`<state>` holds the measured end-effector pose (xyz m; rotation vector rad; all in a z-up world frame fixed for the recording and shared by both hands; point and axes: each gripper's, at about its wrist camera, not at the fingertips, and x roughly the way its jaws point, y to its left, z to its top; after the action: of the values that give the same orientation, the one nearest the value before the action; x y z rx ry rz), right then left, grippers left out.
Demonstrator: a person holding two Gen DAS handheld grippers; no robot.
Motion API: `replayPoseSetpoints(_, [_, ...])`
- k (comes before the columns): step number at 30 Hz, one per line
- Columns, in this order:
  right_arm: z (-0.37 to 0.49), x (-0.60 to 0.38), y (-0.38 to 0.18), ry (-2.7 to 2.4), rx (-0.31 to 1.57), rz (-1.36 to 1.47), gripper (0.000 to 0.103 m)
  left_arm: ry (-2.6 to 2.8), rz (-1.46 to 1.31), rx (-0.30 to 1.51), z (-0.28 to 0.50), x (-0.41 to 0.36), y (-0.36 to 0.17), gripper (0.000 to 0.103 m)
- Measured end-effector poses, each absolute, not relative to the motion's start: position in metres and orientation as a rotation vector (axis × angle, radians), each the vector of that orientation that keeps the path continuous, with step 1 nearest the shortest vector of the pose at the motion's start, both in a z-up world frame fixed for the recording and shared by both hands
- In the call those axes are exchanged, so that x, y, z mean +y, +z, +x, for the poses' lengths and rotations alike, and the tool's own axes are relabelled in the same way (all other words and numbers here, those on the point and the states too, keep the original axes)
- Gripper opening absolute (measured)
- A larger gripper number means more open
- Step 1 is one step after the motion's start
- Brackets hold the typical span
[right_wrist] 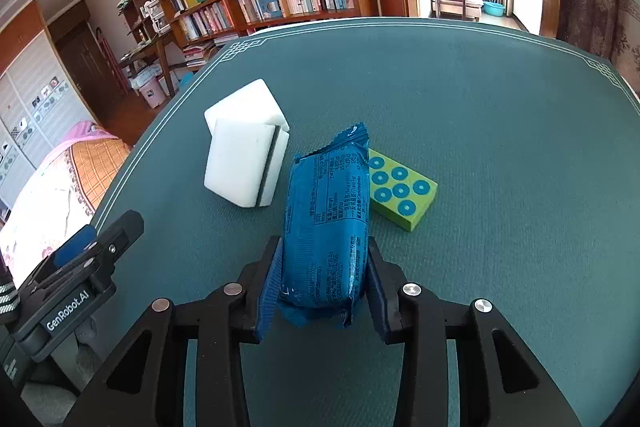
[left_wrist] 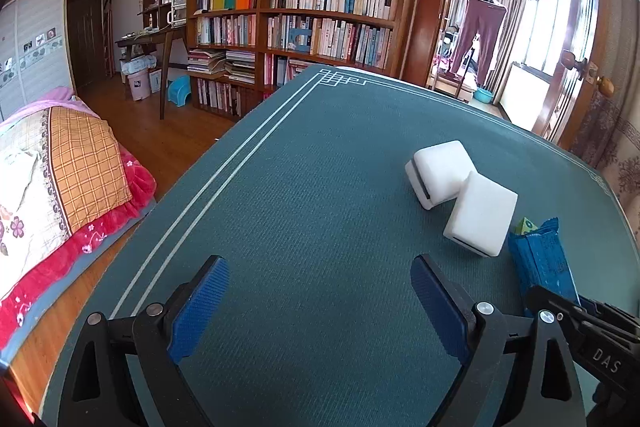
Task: Organize objects
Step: 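Grasp the blue wrapped packet with the right gripper while the left grasps a white sponge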
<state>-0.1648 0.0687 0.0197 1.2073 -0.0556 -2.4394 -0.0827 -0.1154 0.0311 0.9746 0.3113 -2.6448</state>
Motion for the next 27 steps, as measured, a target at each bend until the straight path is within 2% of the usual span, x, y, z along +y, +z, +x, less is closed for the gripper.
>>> replayPoseSetpoints(5, [-0.143,0.101,0.02,-2.438,-0.149,1.211,0.038,-2.7,0.995,0.28,-0.084,-0.102,0.035,0.095])
replayPoseSetpoints(11, [-0.115,0.135,0.022,-2.456,-0.173,1.211,0.038,-2.761,1.042,0.257,-0.092,-0.088,0.043,0.095])
replayPoseSetpoints(20, [-0.098,0.172,0.021,-2.535,-0.226,1.204,0.038,-2.834,1.095,0.118,-0.126,-0.053,0.048,0.095])
replayPoseSetpoints(25, [-0.094,0.181,0.022,-2.551,-0.238,1.189,0.052,-2.839,1.134,0.087,-0.149,-0.042,0.04,0.093])
replayPoseSetpoints(27, [-0.094,0.182,0.023,-2.552,-0.237,1.178,0.053,-2.828,1.161,0.087,-0.157,-0.04,0.036,0.084])
